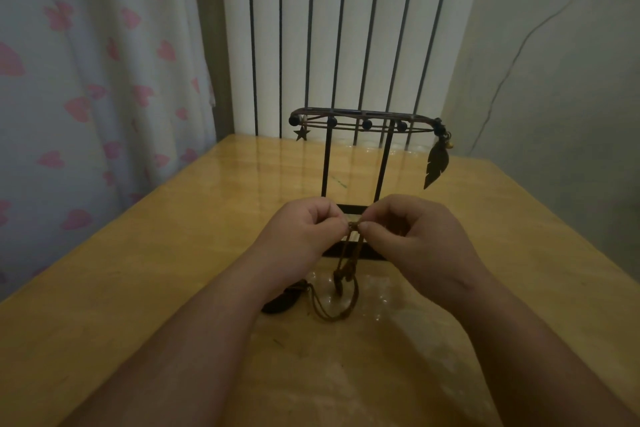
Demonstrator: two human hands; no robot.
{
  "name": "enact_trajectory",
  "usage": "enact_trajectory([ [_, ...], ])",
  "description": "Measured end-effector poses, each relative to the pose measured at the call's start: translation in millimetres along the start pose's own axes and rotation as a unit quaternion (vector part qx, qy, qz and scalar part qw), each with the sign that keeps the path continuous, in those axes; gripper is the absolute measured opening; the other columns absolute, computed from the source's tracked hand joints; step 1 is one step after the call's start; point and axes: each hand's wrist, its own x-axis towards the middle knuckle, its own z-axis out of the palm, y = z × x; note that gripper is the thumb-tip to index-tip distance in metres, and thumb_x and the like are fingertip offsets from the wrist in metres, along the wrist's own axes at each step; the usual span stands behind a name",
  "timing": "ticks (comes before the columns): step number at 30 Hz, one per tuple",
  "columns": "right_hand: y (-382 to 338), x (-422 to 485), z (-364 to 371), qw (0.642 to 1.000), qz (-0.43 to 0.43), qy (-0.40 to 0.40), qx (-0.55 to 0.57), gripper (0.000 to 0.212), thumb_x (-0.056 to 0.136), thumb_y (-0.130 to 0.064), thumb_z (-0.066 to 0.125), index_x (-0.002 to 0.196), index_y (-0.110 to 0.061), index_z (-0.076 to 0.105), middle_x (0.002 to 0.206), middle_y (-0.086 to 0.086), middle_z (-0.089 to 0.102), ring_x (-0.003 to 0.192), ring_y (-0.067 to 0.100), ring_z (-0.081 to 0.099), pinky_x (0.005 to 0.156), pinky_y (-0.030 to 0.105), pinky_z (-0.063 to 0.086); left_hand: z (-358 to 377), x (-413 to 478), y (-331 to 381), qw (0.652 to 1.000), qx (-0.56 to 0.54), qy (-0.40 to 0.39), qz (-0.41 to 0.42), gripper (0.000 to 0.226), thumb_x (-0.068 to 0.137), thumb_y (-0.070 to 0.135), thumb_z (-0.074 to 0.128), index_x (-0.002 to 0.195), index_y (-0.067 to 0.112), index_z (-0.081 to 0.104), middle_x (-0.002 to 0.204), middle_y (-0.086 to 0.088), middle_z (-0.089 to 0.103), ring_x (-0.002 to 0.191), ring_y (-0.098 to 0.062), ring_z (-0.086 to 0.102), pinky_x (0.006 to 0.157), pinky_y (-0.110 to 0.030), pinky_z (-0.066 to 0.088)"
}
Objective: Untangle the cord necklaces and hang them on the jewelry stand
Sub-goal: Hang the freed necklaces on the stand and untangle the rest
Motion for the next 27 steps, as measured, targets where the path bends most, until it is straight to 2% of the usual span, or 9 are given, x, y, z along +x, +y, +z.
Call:
enact_trajectory([
  [2, -1, 0, 2, 1.0, 0.008, 0.013, -0.004, 0.008, 0.088, -0.027, 0.059, 0.083, -0.031, 0.063, 0.076, -0.008, 0.061, 0.069, 0.004, 0.055, 0.058, 0.016, 0.047, 0, 0, 0, 1.0, 0.001, 0.0, 0.001, 0.02, 0.092, 0.02, 0.055, 0.072, 0.023, 0.061, 0.053, 0.021, 0.054, 0.053, 0.008, 0.049, 0.059, -0.019, 0.036],
  [8, -2, 1, 1, 0.951, 0.132, -0.009, 0.279, 0.022, 0.093, -0.017, 0.048, 0.077, -0.022, 0.062, 0.068, -0.001, 0.054, 0.066, 0.018, 0.043, 0.065, 0.035, 0.037, 2, 0, 1, 1.0, -0.009, -0.01, -0.007, 0.021, 0.092, 0.019, 0.054, 0.072, 0.023, 0.061, 0.053, 0.022, 0.054, 0.052, 0.008, 0.049, 0.061, -0.022, 0.036],
  [13, -1, 3, -1, 0.911, 0.15, -0.023, 0.385, 0.015, 0.09, -0.002, 0.048, 0.088, -0.014, 0.056, 0.069, -0.002, 0.061, 0.056, 0.012, 0.04, 0.057, 0.028, 0.036, 1, 2, -2, 0.999, -0.023, -0.023, -0.015, 0.024, 0.092, 0.017, 0.054, 0.07, 0.025, 0.061, 0.053, 0.02, 0.054, 0.052, 0.006, 0.048, 0.062, -0.025, 0.036],
  [18, 5, 6, -1, 0.841, 0.165, -0.058, 0.513, 0.017, 0.076, -0.006, 0.044, 0.088, -0.015, 0.052, 0.061, -0.002, 0.042, 0.051, 0.011, 0.032, 0.046, 0.023, 0.034, 3, 2, -5, 0.999, -0.005, -0.037, -0.018, 0.025, 0.091, 0.017, 0.055, 0.068, 0.028, 0.06, 0.051, 0.02, 0.053, 0.052, 0.004, 0.046, 0.059, -0.024, 0.036],
  [20, 3, 4, -4, 0.861, 0.144, -0.074, 0.482, 0.016, 0.066, -0.008, 0.049, 0.079, -0.015, 0.055, 0.059, -0.002, 0.037, 0.052, 0.013, 0.031, 0.047, 0.024, 0.032, 3, 2, -5, 0.999, -0.003, -0.041, -0.018, 0.026, 0.091, 0.017, 0.056, 0.068, 0.028, 0.06, 0.051, 0.02, 0.053, 0.051, 0.004, 0.046, 0.058, -0.023, 0.035],
  [21, 2, 3, -7, 0.891, 0.134, -0.075, 0.428, 0.011, 0.066, -0.01, 0.052, 0.074, -0.015, 0.058, 0.058, -0.001, 0.039, 0.052, 0.014, 0.033, 0.048, 0.025, 0.032, 2, 2, -5, 0.999, -0.002, -0.04, -0.016, 0.025, 0.091, 0.017, 0.055, 0.069, 0.028, 0.06, 0.051, 0.02, 0.053, 0.051, 0.005, 0.047, 0.058, -0.022, 0.035],
  [23, 0, 1, -10, 0.965, 0.097, -0.059, 0.237, 0.006, 0.074, -0.016, 0.062, 0.069, -0.017, 0.065, 0.061, -0.001, 0.056, 0.055, 0.015, 0.049, 0.053, 0.023, 0.039, 2, 2, -4, 0.999, 0.006, -0.034, -0.014, 0.023, 0.091, 0.018, 0.055, 0.071, 0.026, 0.06, 0.05, 0.021, 0.052, 0.049, 0.006, 0.046, 0.056, -0.018, 0.034],
  [24, 0, 1, -10, 0.986, 0.079, -0.04, 0.143, 0.01, 0.08, -0.018, 0.065, 0.07, -0.02, 0.069, 0.066, -0.002, 0.064, 0.063, 0.013, 0.058, 0.058, 0.022, 0.043, 1, 2, -4, 0.999, 0.011, -0.032, -0.015, 0.022, 0.092, 0.019, 0.055, 0.071, 0.025, 0.06, 0.048, 0.022, 0.051, 0.048, 0.007, 0.045, 0.053, -0.015, 0.033],
  [27, 0, 1, -11, 0.994, 0.062, -0.024, 0.088, 0.011, 0.083, -0.026, 0.067, 0.075, -0.022, 0.075, 0.074, -0.001, 0.071, 0.074, 0.009, 0.066, 0.063, 0.019, 0.049, 2, 2, -6, 0.999, 0.017, -0.031, -0.021, 0.021, 0.092, 0.02, 0.055, 0.072, 0.024, 0.06, 0.048, 0.021, 0.05, 0.047, 0.006, 0.045, 0.051, -0.014, 0.033],
])
